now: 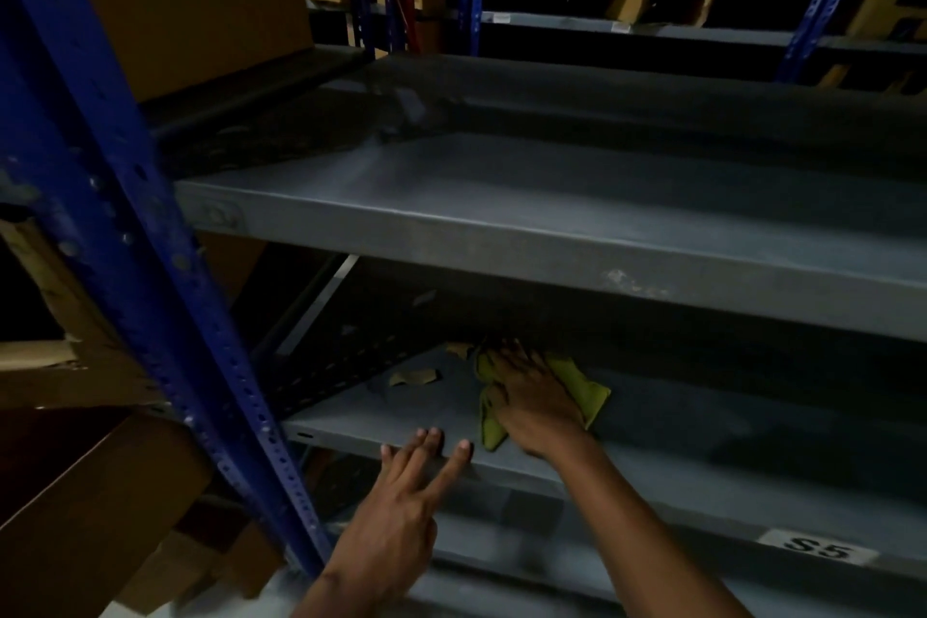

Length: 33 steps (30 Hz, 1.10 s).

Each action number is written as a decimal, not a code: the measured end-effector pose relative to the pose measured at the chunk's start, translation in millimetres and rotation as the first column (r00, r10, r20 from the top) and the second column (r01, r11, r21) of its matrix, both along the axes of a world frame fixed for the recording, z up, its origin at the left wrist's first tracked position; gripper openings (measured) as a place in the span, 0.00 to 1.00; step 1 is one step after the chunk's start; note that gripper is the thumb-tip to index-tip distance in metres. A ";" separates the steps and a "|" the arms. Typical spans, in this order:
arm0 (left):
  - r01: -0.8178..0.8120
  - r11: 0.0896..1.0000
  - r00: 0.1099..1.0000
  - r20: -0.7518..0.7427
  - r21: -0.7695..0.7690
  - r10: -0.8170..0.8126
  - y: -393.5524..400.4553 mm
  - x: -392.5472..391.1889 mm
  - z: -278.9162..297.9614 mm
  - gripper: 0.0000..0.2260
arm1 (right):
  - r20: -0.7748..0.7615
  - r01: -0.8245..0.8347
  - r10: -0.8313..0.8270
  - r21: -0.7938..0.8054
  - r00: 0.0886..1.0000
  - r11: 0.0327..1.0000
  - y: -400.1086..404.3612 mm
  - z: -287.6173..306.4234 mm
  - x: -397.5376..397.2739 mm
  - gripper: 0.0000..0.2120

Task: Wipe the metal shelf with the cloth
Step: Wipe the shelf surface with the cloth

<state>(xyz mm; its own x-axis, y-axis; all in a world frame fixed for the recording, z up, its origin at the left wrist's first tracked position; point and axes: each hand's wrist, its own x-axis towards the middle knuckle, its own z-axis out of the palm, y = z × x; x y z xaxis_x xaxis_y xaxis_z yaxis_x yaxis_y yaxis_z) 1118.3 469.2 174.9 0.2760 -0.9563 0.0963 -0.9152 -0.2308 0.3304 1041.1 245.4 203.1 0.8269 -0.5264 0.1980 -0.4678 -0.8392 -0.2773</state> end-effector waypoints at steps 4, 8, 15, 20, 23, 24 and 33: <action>0.038 0.999 0.999 -0.023 0.003 -0.038 2.1 3.2 1.6 0.44 | -0.004 -0.040 0.040 0.001 0.999 0.999 15.1 -7.1 -16.3 0.26; 0.085 0.996 0.996 -0.027 0.009 -0.085 1.9 10.5 0.0 0.46 | 0.070 0.063 -0.077 0.185 0.995 0.981 12.8 1.5 -23.3 0.23; 0.077 0.994 0.996 -0.061 0.078 -0.072 -3.9 14.8 -7.1 0.43 | 0.123 0.001 -0.018 0.136 0.992 0.991 17.3 16.7 42.6 0.26; 0.103 0.992 0.994 -0.028 0.072 -0.102 -1.7 14.3 -5.0 0.43 | -0.125 -0.222 0.218 -0.016 0.968 0.975 28.6 3.4 55.0 0.27; 0.129 0.991 0.991 -0.033 0.036 -0.128 0.1 12.8 1.8 0.43 | -0.157 -0.303 0.295 -0.029 0.943 0.953 30.5 4.1 42.6 0.29; 0.136 0.990 0.991 -0.025 0.027 -0.135 2.6 13.0 4.0 0.42 | -0.152 -0.323 0.316 -0.017 0.936 0.946 31.9 5.1 36.2 0.29; -0.044 0.998 0.990 0.129 -0.049 0.050 39.3 30.4 11.7 0.48 | 0.108 -0.295 0.276 0.257 0.955 0.920 26.4 18.6 14.8 0.25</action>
<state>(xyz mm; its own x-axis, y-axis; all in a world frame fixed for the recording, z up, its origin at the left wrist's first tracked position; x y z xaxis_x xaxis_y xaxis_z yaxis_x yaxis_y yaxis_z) 1148.7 508.5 186.6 0.3027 -0.9364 0.1778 -0.9395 -0.2618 0.2210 1055.9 271.8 221.7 0.9394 -0.3113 0.1438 -0.1917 -0.8244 -0.5325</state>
